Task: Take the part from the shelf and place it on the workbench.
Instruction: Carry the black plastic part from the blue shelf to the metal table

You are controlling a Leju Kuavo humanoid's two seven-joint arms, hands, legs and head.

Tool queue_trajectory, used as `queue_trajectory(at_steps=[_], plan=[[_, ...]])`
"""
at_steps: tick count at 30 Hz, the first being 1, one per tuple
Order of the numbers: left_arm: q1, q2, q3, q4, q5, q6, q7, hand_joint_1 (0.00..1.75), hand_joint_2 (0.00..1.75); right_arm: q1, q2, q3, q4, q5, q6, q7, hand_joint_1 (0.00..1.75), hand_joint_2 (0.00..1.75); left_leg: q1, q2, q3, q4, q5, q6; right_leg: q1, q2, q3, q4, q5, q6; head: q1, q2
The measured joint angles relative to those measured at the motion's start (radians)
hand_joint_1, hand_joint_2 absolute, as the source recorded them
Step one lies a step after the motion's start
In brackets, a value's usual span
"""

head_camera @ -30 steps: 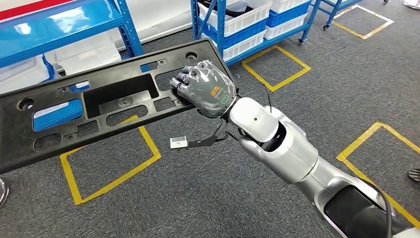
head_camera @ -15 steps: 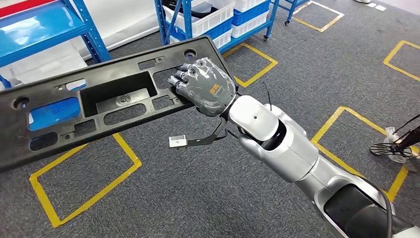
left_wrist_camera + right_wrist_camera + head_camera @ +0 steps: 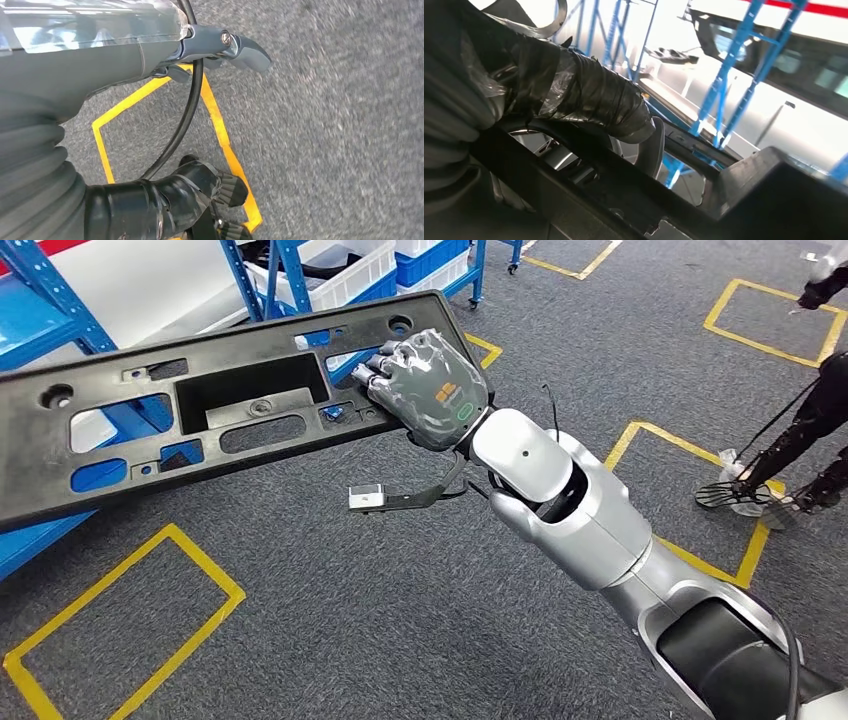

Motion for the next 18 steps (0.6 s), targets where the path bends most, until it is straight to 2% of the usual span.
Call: queue_trajectory(at_steps=[1, 2, 4, 6, 8, 9, 11, 12, 14, 15, 16, 17, 18], plan=[[0.0, 0.0, 0.0, 0.0, 0.0, 0.0, 0.0, 0.0, 1.75, -0.001, 0.0, -0.002, 0.003, 0.0, 0.001, 0.002, 1.75, 1.75, -0.003, -0.004, 0.014, -0.039, 0.032, 0.008, 0.004, 0.013, 0.001, 0.001, 0.0, 0.0, 0.0, 0.0], [-0.001, 0.0, 0.0, 0.0, 0.001, 0.0, 0.0, 0.0, 1.75, -0.003, 0.0, -0.006, 0.007, 0.0, 0.002, 0.004, 1.75, 1.75, -0.006, -0.015, 0.042, -0.107, 0.074, 0.018, 0.007, 0.025, 0.002, 0.002, 0.0, 0.0, 0.0, 0.0], [-0.001, 0.001, 0.0, -0.001, 0.002, 0.0, 0.0, 0.0, 1.75, -0.01, 0.0, -0.014, 0.012, 0.0, 0.004, 0.006, 1.75, 1.75, -0.01, -0.064, 0.095, -0.229, 0.128, 0.04, 0.007, 0.046, 0.0, 0.003, 0.002, 0.002, 0.0, 0.0], [-0.001, 0.002, 0.0, -0.001, 0.002, 0.001, 0.0, 0.0, 1.75, -0.016, 0.001, -0.02, 0.017, 0.0, 0.005, 0.007, 1.75, 1.75, -0.014, -0.094, 0.113, -0.274, 0.136, 0.051, -0.002, 0.067, -0.008, 0.002, 0.008, 0.012, 0.0, 0.0], [-0.003, 0.001, 0.0, -0.001, 0.002, 0.002, 0.001, 0.0, 1.75, -0.018, 0.002, -0.023, 0.021, 0.0, 0.006, 0.007, 1.75, 1.75, -0.015, -0.075, 0.121, -0.291, 0.143, 0.051, -0.006, 0.088, -0.013, -0.004, 0.016, 0.026, -0.001, 0.0], [-0.004, 0.001, 0.0, -0.001, 0.003, 0.002, 0.001, 0.0, 1.75, -0.018, 0.002, -0.025, 0.023, 0.0, 0.006, 0.007, 1.75, 1.75, -0.013, -0.062, 0.127, -0.303, 0.149, 0.052, -0.003, 0.079, -0.016, -0.001, 0.013, 0.031, 0.0, 0.0], [-0.005, -0.001, 0.0, -0.002, 0.003, 0.001, 0.001, 0.0, 1.75, -0.022, 0.002, -0.029, 0.026, 0.0, 0.007, 0.007, 1.75, 1.75, -0.007, -0.034, 0.136, -0.323, 0.16, 0.054, 0.004, 0.024, -0.042, 0.053, -0.025, 0.038, 0.001, 0.0], [-0.003, -0.001, 0.0, -0.002, 0.003, 0.0, 0.001, 0.0, 1.75, -0.024, 0.002, -0.03, 0.027, 0.0, 0.008, 0.007, 1.75, 1.75, -0.009, -0.021, 0.137, -0.326, 0.161, 0.055, 0.004, -0.01, -0.068, 0.109, -0.057, 0.04, 0.002, 0.0], [0.001, -0.001, 0.0, -0.002, 0.004, 0.0, 0.001, 0.0, 1.75, -0.022, 0.003, -0.03, 0.029, 0.0, 0.009, 0.009, 1.75, 1.75, -0.011, 0.006, 0.136, -0.325, 0.159, 0.056, -0.002, -0.039, -0.125, 0.232, -0.11, 0.046, 0.003, 0.0], [0.003, -0.001, 0.0, -0.002, 0.004, -0.001, 0.002, 0.0, 1.75, -0.02, 0.004, -0.029, 0.03, 0.0, 0.01, 0.009, 1.75, 1.75, -0.011, 0.019, 0.136, -0.324, 0.158, 0.055, -0.006, -0.044, -0.138, 0.261, -0.115, 0.05, 0.002, 0.0], [0.003, -0.001, 0.0, -0.002, 0.005, -0.002, 0.002, 0.0, 1.75, -0.019, 0.004, -0.028, 0.03, 0.0, 0.01, 0.01, 1.75, 1.75, -0.011, 0.032, 0.136, -0.322, 0.156, 0.053, -0.01, -0.048, -0.131, 0.253, -0.102, 0.053, 0.002, 0.0], [0.003, -0.001, 0.0, -0.002, 0.005, -0.002, 0.002, 0.0, 1.75, -0.018, 0.005, -0.027, 0.031, 0.0, 0.01, 0.011, 1.75, 1.75, -0.01, 0.043, 0.137, -0.32, 0.153, 0.051, -0.013, -0.054, -0.102, 0.204, -0.073, 0.054, 0.002, 0.0], [0.003, -0.001, 0.0, -0.002, 0.006, -0.003, 0.002, 0.0, 1.75, -0.018, 0.005, -0.026, 0.031, 0.0, 0.01, 0.014, 1.75, 1.75, -0.01, 0.052, 0.137, -0.315, 0.149, 0.047, -0.015, -0.068, -0.06, 0.13, -0.043, 0.054, 0.002, 0.0]])
